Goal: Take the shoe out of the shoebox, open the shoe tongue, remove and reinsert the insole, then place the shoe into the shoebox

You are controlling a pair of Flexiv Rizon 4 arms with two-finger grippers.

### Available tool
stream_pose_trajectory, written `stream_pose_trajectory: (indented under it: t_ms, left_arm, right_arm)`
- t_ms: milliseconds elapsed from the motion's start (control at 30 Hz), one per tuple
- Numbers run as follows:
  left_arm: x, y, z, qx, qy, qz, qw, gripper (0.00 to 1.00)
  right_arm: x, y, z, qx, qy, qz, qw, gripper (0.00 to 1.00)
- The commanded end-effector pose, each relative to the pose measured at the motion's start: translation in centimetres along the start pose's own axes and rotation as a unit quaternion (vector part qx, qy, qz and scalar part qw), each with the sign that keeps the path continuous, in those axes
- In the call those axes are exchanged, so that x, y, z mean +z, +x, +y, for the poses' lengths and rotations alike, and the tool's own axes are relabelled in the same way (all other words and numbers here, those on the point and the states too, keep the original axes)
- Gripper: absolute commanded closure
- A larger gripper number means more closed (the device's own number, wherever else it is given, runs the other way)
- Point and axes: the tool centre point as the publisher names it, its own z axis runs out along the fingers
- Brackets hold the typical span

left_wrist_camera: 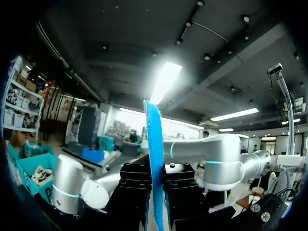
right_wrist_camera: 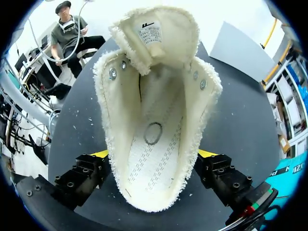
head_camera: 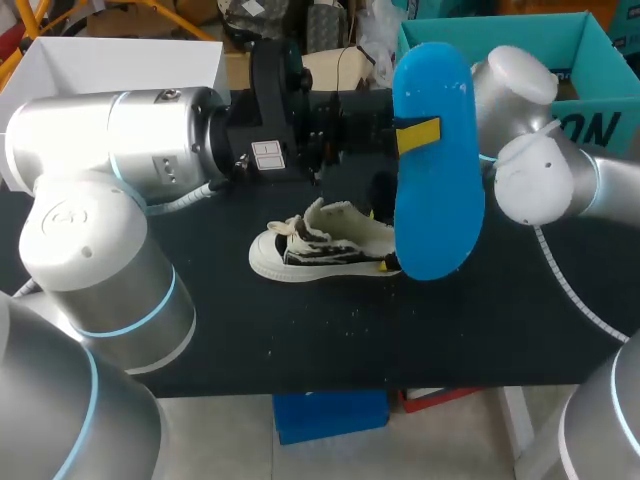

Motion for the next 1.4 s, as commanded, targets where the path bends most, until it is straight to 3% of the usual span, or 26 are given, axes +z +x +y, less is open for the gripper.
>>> stream_pose_trajectory:
  t_ms: [33,233,1400]
  left_arm:
    - [0.1,0.1,0.1,0.000,0.000,-0.002,1.000,1.00]
    - [0.1,0.1,0.1,0.000,0.000,-0.002,1.000,1.00]
    - [0.1,0.1,0.1,0.000,0.000,-0.002,1.000,1.00]
  right_arm:
    - [0.4,0.6,-0.8,0.000,-0.076,-0.010,0.997,0.00]
    - [0.6,0.6,-0.8,-0.002,-0.114,-0.013,0.993,0.00]
    - [2.3,1.1,-2.1,0.047,-0.216,0.010,0.975,0.00]
